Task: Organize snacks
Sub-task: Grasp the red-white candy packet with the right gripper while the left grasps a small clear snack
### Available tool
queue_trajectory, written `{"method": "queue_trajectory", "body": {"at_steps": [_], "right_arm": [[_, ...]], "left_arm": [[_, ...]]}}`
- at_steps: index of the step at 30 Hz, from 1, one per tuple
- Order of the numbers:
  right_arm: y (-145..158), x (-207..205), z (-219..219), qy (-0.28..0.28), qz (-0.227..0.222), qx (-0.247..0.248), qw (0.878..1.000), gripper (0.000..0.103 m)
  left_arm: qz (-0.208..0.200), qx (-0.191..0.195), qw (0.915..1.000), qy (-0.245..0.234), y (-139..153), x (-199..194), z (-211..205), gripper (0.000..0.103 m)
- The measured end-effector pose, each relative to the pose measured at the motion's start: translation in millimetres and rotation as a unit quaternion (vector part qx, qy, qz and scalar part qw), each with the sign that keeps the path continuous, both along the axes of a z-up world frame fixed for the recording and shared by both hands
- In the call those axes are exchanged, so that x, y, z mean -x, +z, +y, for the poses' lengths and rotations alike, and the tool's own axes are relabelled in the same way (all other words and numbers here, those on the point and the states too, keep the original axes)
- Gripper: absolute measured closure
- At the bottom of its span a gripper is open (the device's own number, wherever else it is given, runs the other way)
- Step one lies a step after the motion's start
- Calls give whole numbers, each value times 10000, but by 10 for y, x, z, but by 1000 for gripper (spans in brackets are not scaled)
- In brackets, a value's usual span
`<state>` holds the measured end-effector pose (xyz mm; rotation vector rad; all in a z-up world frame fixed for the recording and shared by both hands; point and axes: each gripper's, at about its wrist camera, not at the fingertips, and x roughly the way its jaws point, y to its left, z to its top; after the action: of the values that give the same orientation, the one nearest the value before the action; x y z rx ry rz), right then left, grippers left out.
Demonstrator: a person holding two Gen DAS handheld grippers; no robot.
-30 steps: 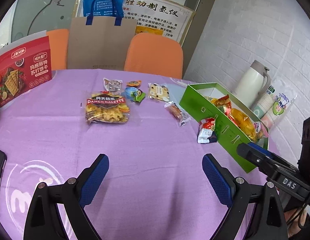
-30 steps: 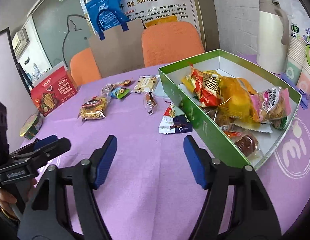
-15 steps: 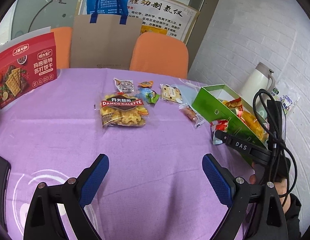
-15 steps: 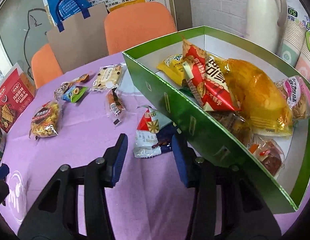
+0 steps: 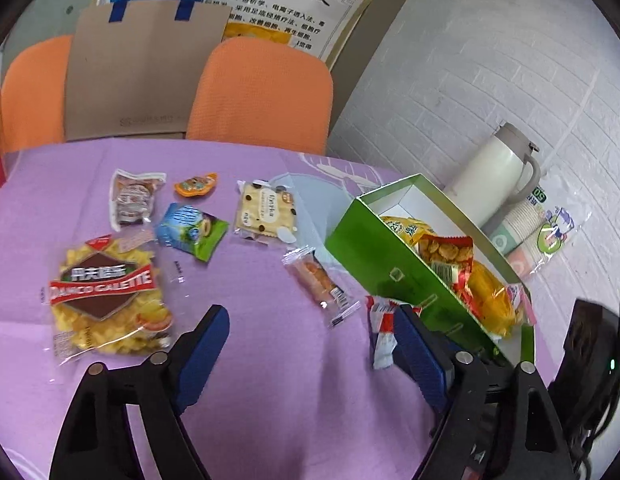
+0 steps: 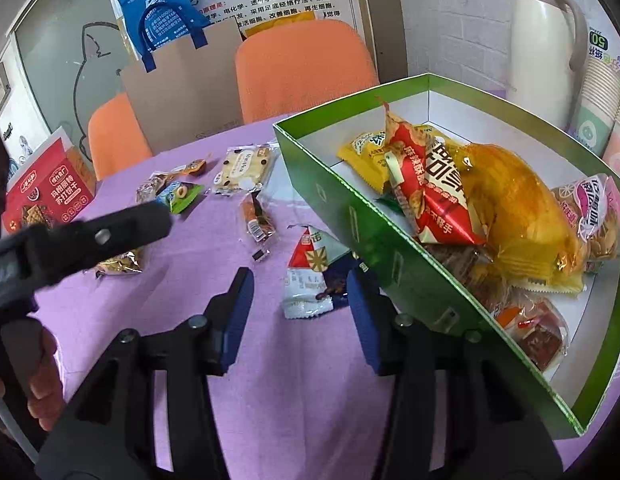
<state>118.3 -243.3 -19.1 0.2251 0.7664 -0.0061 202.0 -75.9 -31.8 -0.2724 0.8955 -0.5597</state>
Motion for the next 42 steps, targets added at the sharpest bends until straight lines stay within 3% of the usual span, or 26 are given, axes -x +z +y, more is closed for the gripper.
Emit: {"method": "queue_trajectory", "body": {"at_steps": [3,5,8,9,10,12,21,22,23,29,32,33,35,40,42], "right_arm": [[-27,11,-19,17,-5,-93,10000,53],[-36,17,-14,42,2,-136,9999,53],[-36,8,-14,41,-4,-169,9998,53],[-43,-1,-9,26,-7,-176,9998,53],[-52,-13,0,5,-1,-168,9999,53],[-71,-53,17,-51,60,-117,9999,53],[-201,-355,101,-291,371,-19,9989,56],[-182,-349,103,-217,309,-29,9993,71],[-178,-336,110,-110,316,-56,9994,75],[-96,-93,323,962,395,-282,9942,78],[-56,85,428,1265,369,-134,9912,74],[-56,125,457,1327,370,-109,9904,63],[-39,144,487,1291,320,-13,9911,53],[-82,93,594,1338,403,93,9901,53],[-116,76,604,1326,416,213,9901,53]], "left_arm": [[406,300,9987,-85,-142,-228,-172,32],[491,186,9985,-154,-237,-315,-292,40],[515,-81,9985,-189,-351,-370,-417,62],[560,-96,9982,-207,-392,-388,-433,79],[625,9,9978,-235,-434,-398,-423,85],[658,128,9976,-161,-448,-380,-353,86],[363,-278,9989,112,-299,-40,194,87],[303,-329,9990,89,-269,39,252,87],[256,-376,9989,77,-245,98,296,87],[110,-559,9983,96,-173,382,499,86],[186,-623,9979,59,-224,502,575,86],[215,-636,9977,65,-242,536,583,85],[233,-686,9973,146,-277,556,602,84],[440,-578,9967,373,-364,502,672,62],[438,-555,9969,342,-367,524,667,61]]}}
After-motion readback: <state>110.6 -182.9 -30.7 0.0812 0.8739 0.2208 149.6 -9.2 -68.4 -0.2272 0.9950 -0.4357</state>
